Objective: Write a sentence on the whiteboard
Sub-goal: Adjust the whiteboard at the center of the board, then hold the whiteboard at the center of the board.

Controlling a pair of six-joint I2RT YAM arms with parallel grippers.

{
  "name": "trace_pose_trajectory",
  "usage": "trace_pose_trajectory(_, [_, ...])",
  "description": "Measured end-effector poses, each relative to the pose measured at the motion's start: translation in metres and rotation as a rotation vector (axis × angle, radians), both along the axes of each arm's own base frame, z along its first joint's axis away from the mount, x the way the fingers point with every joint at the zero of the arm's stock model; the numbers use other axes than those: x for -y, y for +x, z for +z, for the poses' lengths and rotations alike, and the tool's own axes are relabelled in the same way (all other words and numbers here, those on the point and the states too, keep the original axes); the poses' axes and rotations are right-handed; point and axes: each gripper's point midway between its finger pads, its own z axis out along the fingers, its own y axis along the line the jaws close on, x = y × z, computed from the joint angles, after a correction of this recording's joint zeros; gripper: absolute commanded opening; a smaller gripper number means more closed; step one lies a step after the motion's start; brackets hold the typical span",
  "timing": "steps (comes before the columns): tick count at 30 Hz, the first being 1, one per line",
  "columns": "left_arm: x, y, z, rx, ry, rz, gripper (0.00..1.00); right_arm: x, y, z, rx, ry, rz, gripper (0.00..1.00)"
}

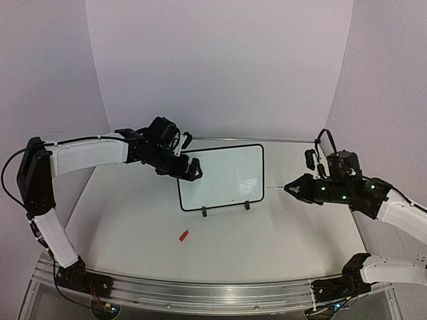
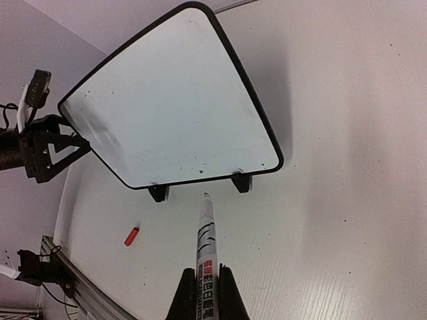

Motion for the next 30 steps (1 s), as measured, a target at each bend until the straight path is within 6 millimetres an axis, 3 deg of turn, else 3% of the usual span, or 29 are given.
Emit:
trace_pose_trajectory(6, [-0.025, 0.003, 0.027, 0.034, -0.043, -0.027, 1.0, -0.03, -0.004, 0.0, 0.005, -0.03, 0.089, 0.0])
trace_pose_trajectory(11, [-0.04, 0.004, 0.028, 0.034, -0.019, -0.071, 0.98, -0.076, -0.009, 0.016, 0.061, -0.075, 0.187, 0.0])
trace_pose_trajectory(16, [-0.047, 0.004, 0.028, 0.028, -0.031, -0.134, 0.81, -0.126, 0.001, 0.023, 0.096, -0.122, 0.243, 0.0])
trace_pose_trajectory(24, [-0.06, 0.017, 0.039, 0.067, -0.1, -0.166, 0.61, -0.199, 0.02, 0.021, 0.139, -0.159, 0.317, 0.0])
trace_pose_trajectory(30, [-0.064, 0.023, 0.041, 0.076, -0.153, -0.167, 0.49, -0.237, 0.033, 0.014, 0.162, -0.172, 0.359, 0.0])
